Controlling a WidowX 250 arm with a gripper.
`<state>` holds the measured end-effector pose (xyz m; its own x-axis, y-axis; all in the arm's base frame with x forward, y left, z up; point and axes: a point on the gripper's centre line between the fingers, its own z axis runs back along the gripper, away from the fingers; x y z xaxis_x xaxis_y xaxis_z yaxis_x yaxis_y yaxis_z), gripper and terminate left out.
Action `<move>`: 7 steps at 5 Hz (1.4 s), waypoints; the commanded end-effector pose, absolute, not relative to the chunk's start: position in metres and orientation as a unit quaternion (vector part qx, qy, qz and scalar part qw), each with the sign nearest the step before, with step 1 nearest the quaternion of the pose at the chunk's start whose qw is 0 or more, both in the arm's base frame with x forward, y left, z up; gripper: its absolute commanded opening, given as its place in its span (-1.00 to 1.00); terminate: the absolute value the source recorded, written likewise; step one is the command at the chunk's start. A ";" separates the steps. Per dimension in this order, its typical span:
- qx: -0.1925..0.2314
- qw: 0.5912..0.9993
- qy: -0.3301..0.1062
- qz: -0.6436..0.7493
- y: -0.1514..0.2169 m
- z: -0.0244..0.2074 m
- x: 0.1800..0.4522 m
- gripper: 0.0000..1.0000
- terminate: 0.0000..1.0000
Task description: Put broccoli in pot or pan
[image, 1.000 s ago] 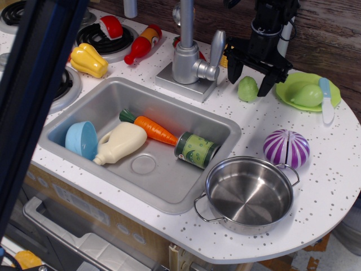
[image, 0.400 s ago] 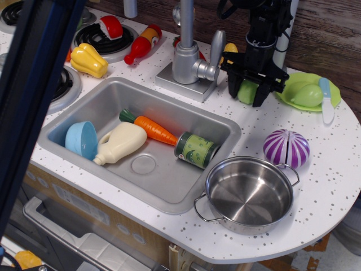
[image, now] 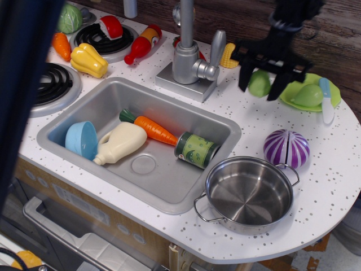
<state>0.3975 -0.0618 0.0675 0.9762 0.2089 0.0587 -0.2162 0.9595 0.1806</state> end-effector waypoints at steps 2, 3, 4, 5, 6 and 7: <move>0.107 0.968 -0.060 0.219 -0.074 0.091 0.295 -1.00 -1.00; 0.111 0.968 -0.075 0.211 -0.079 0.069 0.258 1.00 -1.00; 0.105 0.978 -0.047 0.175 -0.089 0.056 0.245 -1.00 -1.00; 0.072 0.985 -0.038 0.150 -0.089 0.048 0.248 1.00 -1.00; 0.048 0.984 -0.051 0.164 -0.100 0.043 0.251 1.00 -1.00; 0.048 0.984 -0.051 0.164 -0.100 0.043 0.251 1.00 1.00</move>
